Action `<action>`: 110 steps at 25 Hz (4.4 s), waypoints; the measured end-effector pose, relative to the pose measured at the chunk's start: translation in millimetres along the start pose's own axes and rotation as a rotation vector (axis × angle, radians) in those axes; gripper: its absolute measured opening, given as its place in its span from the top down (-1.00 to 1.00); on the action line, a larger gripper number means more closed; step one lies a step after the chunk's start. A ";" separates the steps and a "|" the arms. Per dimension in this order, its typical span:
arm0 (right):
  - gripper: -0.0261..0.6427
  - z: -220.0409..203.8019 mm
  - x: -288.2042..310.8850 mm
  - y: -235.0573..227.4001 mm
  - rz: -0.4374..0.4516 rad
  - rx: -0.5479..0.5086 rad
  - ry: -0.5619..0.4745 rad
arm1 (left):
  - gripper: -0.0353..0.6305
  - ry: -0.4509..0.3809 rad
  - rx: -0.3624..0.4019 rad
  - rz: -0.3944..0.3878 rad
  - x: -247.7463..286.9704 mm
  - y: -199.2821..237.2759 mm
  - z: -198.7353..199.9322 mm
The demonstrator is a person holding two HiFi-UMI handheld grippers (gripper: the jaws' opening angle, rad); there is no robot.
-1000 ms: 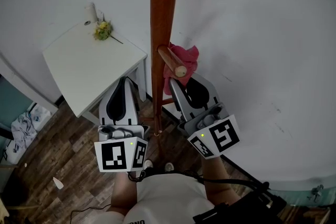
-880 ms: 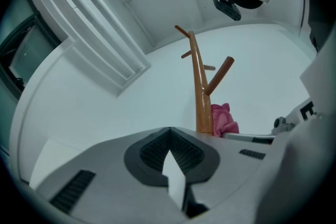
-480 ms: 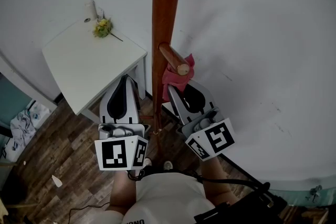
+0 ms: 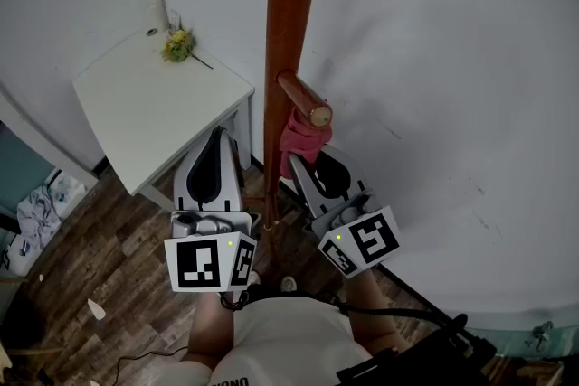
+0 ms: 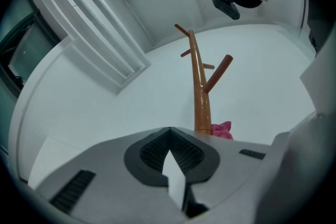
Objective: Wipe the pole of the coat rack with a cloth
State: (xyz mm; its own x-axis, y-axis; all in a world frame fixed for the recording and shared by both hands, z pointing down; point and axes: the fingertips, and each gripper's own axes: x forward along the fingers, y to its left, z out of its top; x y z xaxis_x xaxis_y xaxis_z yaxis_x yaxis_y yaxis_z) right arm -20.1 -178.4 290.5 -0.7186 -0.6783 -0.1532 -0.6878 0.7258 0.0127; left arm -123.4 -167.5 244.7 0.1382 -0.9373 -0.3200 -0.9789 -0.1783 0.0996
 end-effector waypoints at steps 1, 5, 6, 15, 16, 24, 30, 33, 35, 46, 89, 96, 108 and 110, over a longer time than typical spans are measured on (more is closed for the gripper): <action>0.68 -1.4 -0.3 0.2 0.000 0.000 0.003 | 0.87 0.001 0.001 0.000 -0.2 -0.2 0.0; 0.68 -6.2 -0.5 0.9 -0.002 -0.001 0.017 | 0.87 0.001 0.002 0.000 -0.6 -0.5 -0.6; 0.68 -8.0 -0.4 0.7 -0.002 -0.002 0.022 | 0.87 0.004 0.002 0.000 -0.5 -0.3 -1.7; 0.68 -22.2 -2.3 0.9 -0.008 0.003 0.057 | 0.87 0.025 -0.001 0.010 -1.2 1.0 -10.3; 0.68 -23.6 -2.6 1.0 -0.008 0.005 0.059 | 0.87 0.027 -0.002 0.011 -1.3 1.1 -11.5; 0.68 -32.5 -4.4 1.9 -0.011 0.006 0.085 | 0.87 0.039 -0.005 0.021 -3.2 4.7 -15.6; 0.68 -40.5 -5.3 2.3 -0.015 0.020 0.101 | 0.87 0.053 -0.002 0.023 -3.5 5.3 -19.8; 0.68 -44.4 -5.2 2.1 -0.021 0.018 0.113 | 0.87 0.054 -0.003 0.023 -3.3 5.5 -19.8; 0.68 -46.3 -5.4 2.1 -0.024 0.015 0.121 | 0.87 0.056 -0.003 0.021 -3.3 4.9 -19.6; 0.68 -61.2 -6.7 0.9 -0.040 0.034 0.153 | 0.87 0.069 0.001 0.020 -2.6 6.0 -24.9; 0.68 -27.7 -38.4 0.9 -0.091 -0.042 0.126 | 0.87 0.063 0.020 0.075 -7.0 25.7 -20.8; 0.68 -68.0 -27.7 8.1 -0.057 -0.019 0.219 | 0.87 0.070 0.022 0.080 -10.2 26.2 -21.6; 0.68 -94.0 -23.8 -9.2 -0.116 -0.063 0.309 | 0.87 0.072 0.019 0.076 -7.1 26.7 -22.1; 0.68 -91.5 -25.8 -12.4 -0.126 -0.065 0.305 | 0.87 0.072 0.018 0.074 -6.1 26.4 -22.5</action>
State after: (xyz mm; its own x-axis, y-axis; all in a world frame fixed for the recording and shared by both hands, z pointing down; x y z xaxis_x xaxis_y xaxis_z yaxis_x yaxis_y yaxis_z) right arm -2.4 -180.4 384.7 -0.6181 -0.7727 0.1447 -0.7715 0.6315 0.0768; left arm -146.7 -173.2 270.4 0.0751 -0.9670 -0.2433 -0.9894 -0.1027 0.1029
